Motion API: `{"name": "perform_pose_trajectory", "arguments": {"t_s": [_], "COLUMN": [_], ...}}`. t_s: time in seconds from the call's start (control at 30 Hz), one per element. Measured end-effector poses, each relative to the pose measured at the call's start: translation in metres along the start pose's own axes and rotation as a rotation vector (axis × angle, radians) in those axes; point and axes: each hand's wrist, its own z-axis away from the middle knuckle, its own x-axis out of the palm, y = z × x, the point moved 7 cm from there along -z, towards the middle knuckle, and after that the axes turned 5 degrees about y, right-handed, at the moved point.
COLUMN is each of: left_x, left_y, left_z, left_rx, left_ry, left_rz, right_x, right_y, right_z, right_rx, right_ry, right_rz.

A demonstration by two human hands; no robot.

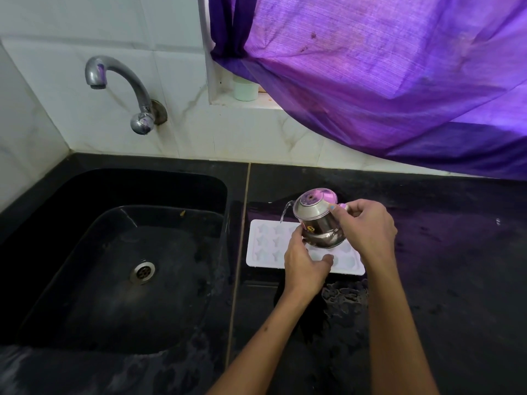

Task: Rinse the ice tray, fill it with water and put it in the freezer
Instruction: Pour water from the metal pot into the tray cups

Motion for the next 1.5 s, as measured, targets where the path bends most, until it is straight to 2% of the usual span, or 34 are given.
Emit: {"name": "perform_pose_trajectory", "arguments": {"t_s": [0.33,0.67,1.5], "left_x": [0.0,-0.006,-0.023], "left_y": [-0.002,0.005,-0.005], "left_z": [0.001,0.0,-0.01], "left_rx": [-0.008,0.018,-0.02], "left_ry": [-0.016,0.035,0.048], "left_rz": [-0.01,-0.022,0.005], "right_x": [-0.001,-0.003,0.021], "right_y": [-0.001,0.003,-0.022], "right_z": [0.003,0.001,0.009], "right_rx": [0.002,0.065,-0.058], "right_ry": [-0.001,0.006,0.003], "right_rz": [0.012,-0.064,0.032]}}
